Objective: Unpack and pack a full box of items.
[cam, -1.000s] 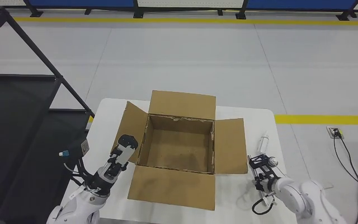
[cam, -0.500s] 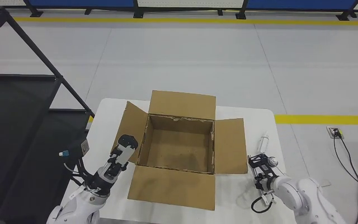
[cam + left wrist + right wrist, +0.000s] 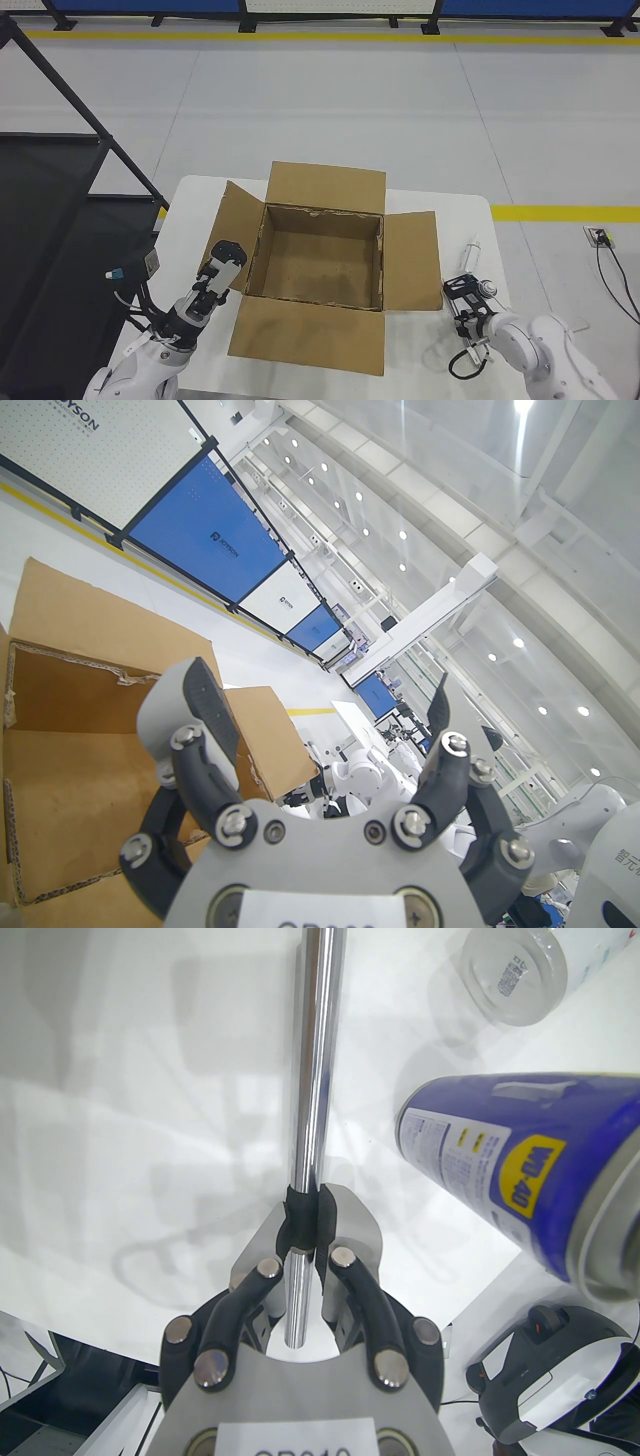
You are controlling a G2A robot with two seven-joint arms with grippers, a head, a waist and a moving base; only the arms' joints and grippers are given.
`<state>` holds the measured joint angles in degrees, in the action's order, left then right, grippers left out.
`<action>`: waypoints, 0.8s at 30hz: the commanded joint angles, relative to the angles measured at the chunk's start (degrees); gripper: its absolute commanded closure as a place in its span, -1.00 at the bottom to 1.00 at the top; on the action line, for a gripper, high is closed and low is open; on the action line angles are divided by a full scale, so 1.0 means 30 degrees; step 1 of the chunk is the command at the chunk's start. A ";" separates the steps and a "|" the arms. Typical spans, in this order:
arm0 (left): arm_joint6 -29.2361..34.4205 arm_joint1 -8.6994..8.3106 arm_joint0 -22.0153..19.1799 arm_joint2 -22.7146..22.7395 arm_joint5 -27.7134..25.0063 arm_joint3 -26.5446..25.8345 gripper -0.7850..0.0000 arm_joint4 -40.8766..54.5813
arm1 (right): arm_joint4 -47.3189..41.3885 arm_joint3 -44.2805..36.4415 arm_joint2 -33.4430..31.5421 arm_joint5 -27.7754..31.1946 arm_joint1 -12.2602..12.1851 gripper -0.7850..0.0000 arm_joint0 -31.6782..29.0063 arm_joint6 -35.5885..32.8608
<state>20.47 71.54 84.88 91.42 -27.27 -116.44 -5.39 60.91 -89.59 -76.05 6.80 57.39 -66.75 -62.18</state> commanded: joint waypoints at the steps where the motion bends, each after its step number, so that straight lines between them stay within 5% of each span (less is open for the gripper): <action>1: 0.0000 0.0000 0.0000 0.0000 0.0000 0.0000 -1.00 0.0000 | 0.0019 -0.0147 -0.0092 -0.0053 -0.0012 1.00 -0.0091 0.0057; 14: 0.0000 0.0000 0.0000 0.0000 0.0000 0.0000 -1.00 0.0000 | -0.1065 -0.2401 -0.2317 0.0992 -0.0368 1.00 -0.2128 0.0298; 24: 0.0000 0.0000 0.0000 0.0000 0.0000 0.0000 -1.00 0.0000 | -0.0028 -0.1399 -0.1108 0.0647 -0.0258 1.00 -0.1168 -0.0495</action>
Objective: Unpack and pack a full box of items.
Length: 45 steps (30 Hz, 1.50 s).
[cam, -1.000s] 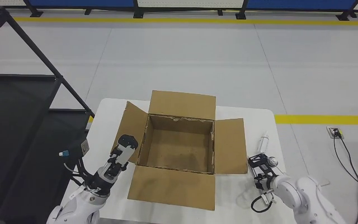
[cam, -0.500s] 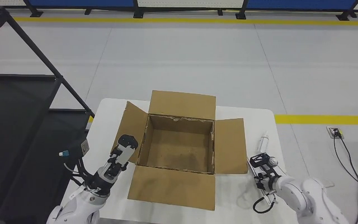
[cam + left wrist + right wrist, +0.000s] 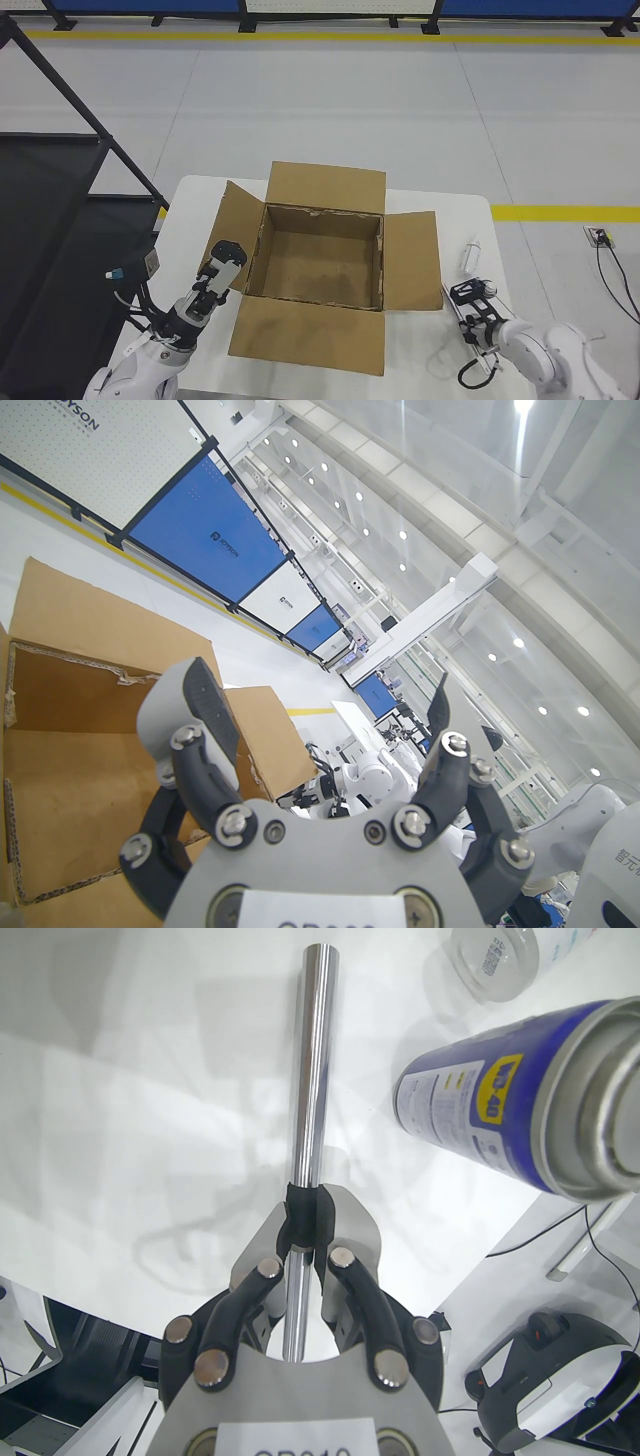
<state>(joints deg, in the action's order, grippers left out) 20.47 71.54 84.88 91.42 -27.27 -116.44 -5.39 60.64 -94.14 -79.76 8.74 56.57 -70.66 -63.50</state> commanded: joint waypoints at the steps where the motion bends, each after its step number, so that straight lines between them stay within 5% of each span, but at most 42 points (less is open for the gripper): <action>1: 0.0000 0.0000 0.0000 0.0000 0.0000 0.0000 -1.00 0.0000 | 0.0120 0.0246 0.0244 -0.0011 0.0031 1.00 0.0260 -0.0148; 4: 0.0000 0.0000 0.0000 0.0000 0.0000 0.0000 -1.00 0.0000 | 0.0366 0.0532 0.0615 0.0028 0.0069 1.00 0.0642 -0.0618; 10: 0.0000 0.0000 0.0000 0.0000 0.0000 0.0000 -1.00 0.0000 | 0.0573 0.0793 0.1085 -0.0041 0.0144 0.63 0.1053 -0.0843; 26: 0.0000 0.0000 0.0000 0.0000 0.0000 0.0000 -1.00 0.0000 | 0.1358 0.0981 0.1926 0.0051 0.0256 0.40 0.1697 -0.1759; 34: 0.0000 0.0000 0.0000 0.0000 0.0000 0.0000 -1.00 0.0000 | 0.1603 0.1509 0.2522 -0.0087 0.0391 0.50 0.2252 -0.2059; 39: 0.0000 0.0000 0.0000 0.0000 0.0000 0.0000 -1.00 0.0000 | 0.1742 0.1644 0.2643 -0.0229 0.0435 1.00 0.2416 -0.2191; 45: 0.0000 0.0000 0.0000 0.0000 0.0000 0.0000 -1.00 0.0000 | 0.1632 0.1405 0.2270 -0.0409 0.0410 1.00 0.2232 -0.2008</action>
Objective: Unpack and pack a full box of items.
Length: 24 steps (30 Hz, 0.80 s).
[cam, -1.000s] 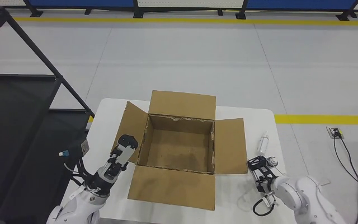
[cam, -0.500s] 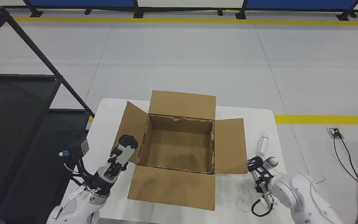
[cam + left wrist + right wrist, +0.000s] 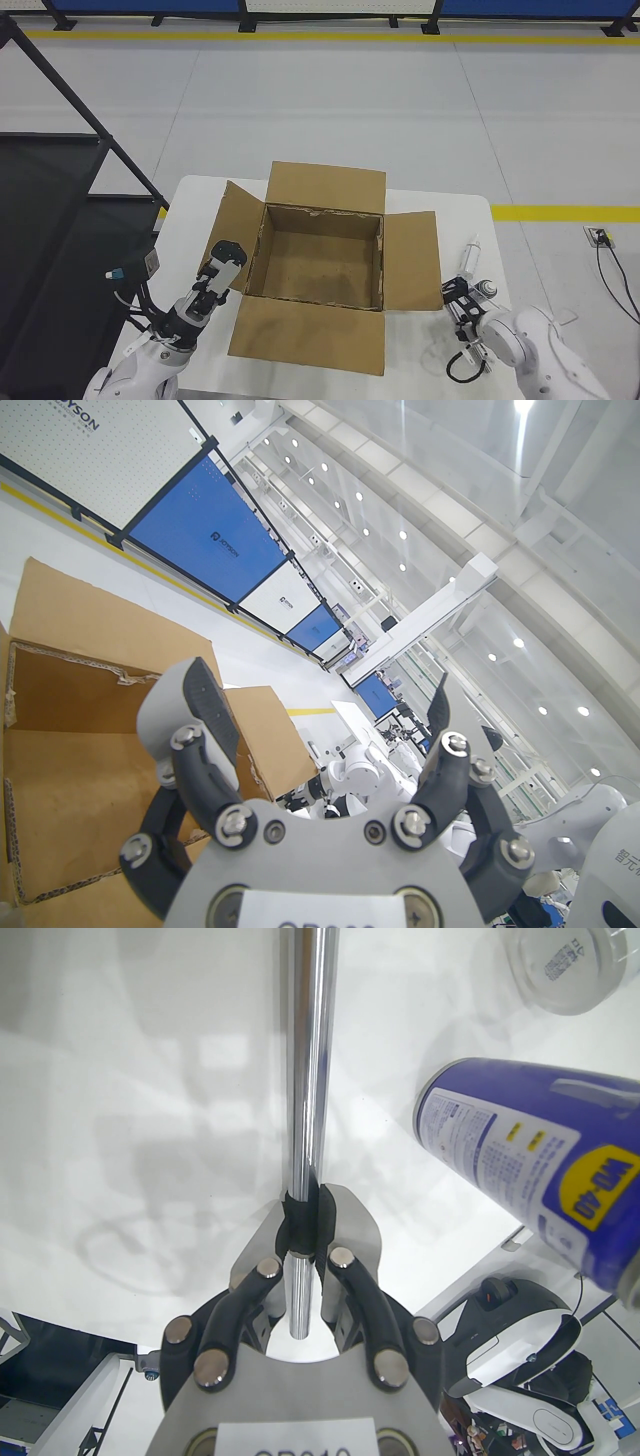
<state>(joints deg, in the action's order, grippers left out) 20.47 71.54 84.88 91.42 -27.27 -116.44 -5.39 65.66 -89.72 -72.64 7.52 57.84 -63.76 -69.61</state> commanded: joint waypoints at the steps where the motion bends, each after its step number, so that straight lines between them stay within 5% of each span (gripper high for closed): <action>1: 0.0000 0.0000 0.0000 0.0000 0.0000 0.0000 -1.00 0.0000 | -0.0152 -0.0213 -0.0261 0.0005 -0.0032 1.00 -0.0173 0.0119; 12: 0.0000 0.0000 0.0000 0.0000 0.0000 0.0000 -1.00 0.0000 | -0.3747 -0.4872 -0.5427 0.1458 -0.0673 1.00 -0.3909 0.1319; 24: -0.0254 -0.0009 0.0150 0.0047 0.0083 -0.0270 -1.00 -0.0170 | -0.6309 -1.2413 -1.0378 0.0268 -0.0861 1.00 -0.7437 0.2744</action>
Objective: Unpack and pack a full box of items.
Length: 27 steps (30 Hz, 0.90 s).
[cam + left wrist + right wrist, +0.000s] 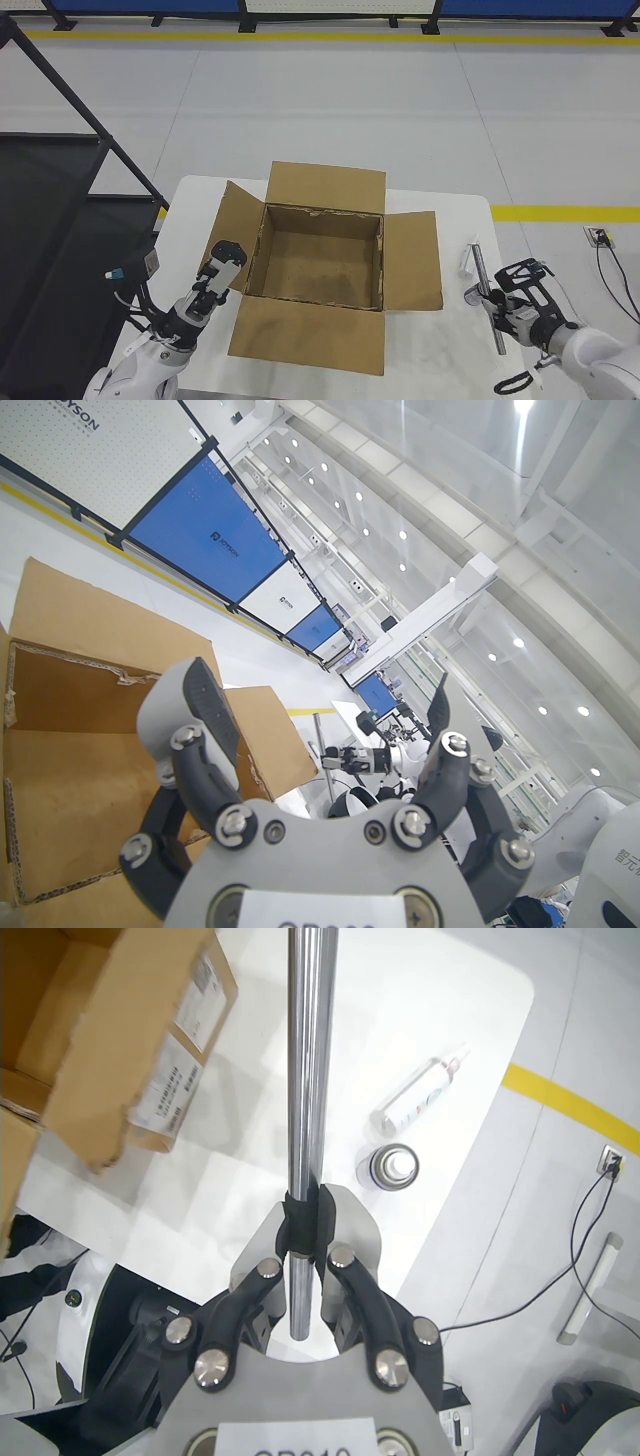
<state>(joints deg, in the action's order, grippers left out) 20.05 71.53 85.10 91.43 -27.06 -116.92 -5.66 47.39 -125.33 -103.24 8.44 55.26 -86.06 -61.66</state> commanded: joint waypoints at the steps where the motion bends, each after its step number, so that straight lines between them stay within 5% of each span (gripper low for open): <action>1: -0.0269 -0.0011 0.0165 0.0128 0.0024 -0.0222 -1.00 -0.0149 | -0.0476 -0.0974 -0.0320 -0.0125 0.0000 1.00 0.0046 0.0207; 11: -0.1941 -0.0062 0.1599 0.1697 -0.0220 -0.1115 -1.00 -0.0170 | -0.2767 -0.2833 0.1778 -0.0226 -0.0123 1.00 0.3249 -0.0130; 19: -0.2377 -0.0059 0.2146 0.2103 -0.0388 -0.1235 -1.00 0.0016 | -0.4678 0.0251 0.7410 -0.0428 0.0109 1.00 0.9393 -0.0856; 27: -0.2377 -0.0059 0.2146 0.2103 -0.0388 -0.1235 -1.00 0.0016 | -0.5107 0.4736 1.4443 -0.2378 0.1329 1.00 1.5930 -0.0297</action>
<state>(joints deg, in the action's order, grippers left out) 12.92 71.35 91.53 97.74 -28.22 -120.63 -5.61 31.93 -113.19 -63.24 2.06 58.65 -41.16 -62.98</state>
